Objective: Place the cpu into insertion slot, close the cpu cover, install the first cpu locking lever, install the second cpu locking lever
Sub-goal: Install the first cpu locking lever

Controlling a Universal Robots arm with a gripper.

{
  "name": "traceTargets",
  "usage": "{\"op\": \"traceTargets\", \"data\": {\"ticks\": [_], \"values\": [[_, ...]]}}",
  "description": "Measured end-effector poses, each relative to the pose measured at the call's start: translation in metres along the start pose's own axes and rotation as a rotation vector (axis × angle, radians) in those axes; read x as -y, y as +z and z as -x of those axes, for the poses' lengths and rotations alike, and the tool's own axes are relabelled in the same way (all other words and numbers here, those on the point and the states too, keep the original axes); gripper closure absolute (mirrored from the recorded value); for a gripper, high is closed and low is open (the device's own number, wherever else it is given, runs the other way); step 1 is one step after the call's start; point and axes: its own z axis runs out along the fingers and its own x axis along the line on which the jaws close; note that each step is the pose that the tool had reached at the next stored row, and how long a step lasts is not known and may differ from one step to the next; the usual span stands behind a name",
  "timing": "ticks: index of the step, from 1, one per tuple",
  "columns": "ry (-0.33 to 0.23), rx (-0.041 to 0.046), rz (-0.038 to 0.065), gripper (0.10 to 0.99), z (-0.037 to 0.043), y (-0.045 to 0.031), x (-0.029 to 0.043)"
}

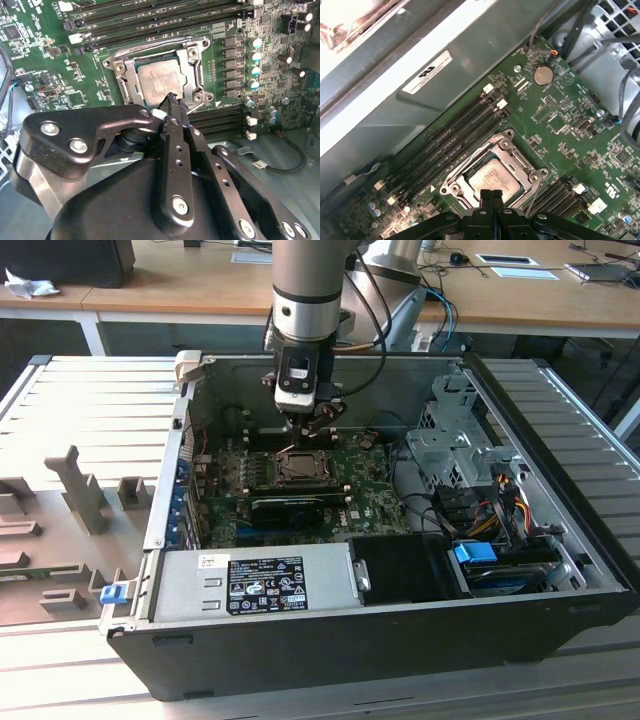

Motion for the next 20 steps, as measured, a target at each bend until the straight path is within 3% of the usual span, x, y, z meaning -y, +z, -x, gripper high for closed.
{"op": "traceTargets", "data": {"ticks": [20], "values": [[-0.208,-0.0038,-0.002,0.980,0.0000,0.0000,0.0000]]}}
